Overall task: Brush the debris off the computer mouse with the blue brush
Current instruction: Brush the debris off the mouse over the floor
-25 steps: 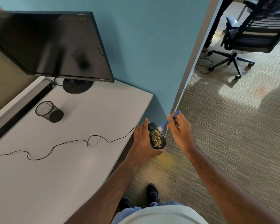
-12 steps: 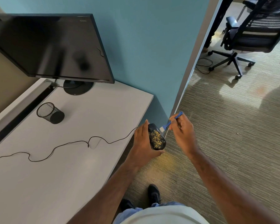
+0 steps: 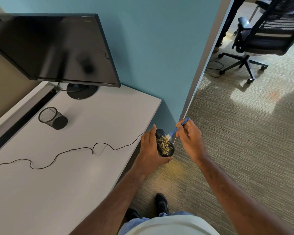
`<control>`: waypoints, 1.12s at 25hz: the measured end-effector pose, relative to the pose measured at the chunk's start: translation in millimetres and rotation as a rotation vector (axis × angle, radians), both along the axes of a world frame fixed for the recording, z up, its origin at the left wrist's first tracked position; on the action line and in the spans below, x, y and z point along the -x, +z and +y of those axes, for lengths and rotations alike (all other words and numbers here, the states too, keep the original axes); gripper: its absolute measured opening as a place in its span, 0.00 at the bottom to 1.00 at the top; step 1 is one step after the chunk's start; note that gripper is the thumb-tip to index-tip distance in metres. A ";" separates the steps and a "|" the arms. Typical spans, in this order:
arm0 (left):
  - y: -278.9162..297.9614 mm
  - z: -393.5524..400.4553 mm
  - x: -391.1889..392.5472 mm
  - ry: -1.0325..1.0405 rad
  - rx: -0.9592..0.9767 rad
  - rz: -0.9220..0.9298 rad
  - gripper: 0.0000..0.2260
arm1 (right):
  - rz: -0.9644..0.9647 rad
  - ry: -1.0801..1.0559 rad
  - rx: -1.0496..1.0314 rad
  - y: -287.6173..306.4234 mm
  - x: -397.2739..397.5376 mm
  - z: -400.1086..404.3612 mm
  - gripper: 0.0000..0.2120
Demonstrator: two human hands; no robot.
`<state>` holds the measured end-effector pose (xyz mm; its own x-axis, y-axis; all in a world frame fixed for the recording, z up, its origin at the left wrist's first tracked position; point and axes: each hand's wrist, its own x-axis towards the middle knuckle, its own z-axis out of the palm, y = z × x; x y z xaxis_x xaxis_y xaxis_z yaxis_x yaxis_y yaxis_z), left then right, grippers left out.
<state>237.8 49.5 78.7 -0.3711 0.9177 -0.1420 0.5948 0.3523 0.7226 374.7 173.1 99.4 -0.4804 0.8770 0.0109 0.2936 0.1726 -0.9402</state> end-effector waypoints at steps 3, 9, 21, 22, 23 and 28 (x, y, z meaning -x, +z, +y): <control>1.4 -2.3 0.5 -0.003 -0.011 -0.005 0.61 | -0.001 -0.006 -0.004 4.3 3.3 2.3 0.07; 2.5 -1.0 2.3 0.001 -0.026 -0.003 0.61 | -0.013 0.033 -0.024 5.5 8.0 1.3 0.05; 0.2 3.3 8.2 0.000 0.015 -0.003 0.61 | 0.006 0.040 -0.041 3.8 10.1 3.7 0.05; 0.4 4.1 8.2 0.004 0.013 -0.003 0.61 | 0.003 0.054 -0.051 3.2 11.4 3.2 0.05; 0.8 5.0 8.1 0.005 0.010 -0.002 0.61 | -0.005 0.063 -0.057 2.3 12.6 2.8 0.05; 1.1 6.8 9.9 -0.001 0.010 -0.010 0.61 | 0.006 -0.010 -0.007 3.3 14.0 6.4 0.06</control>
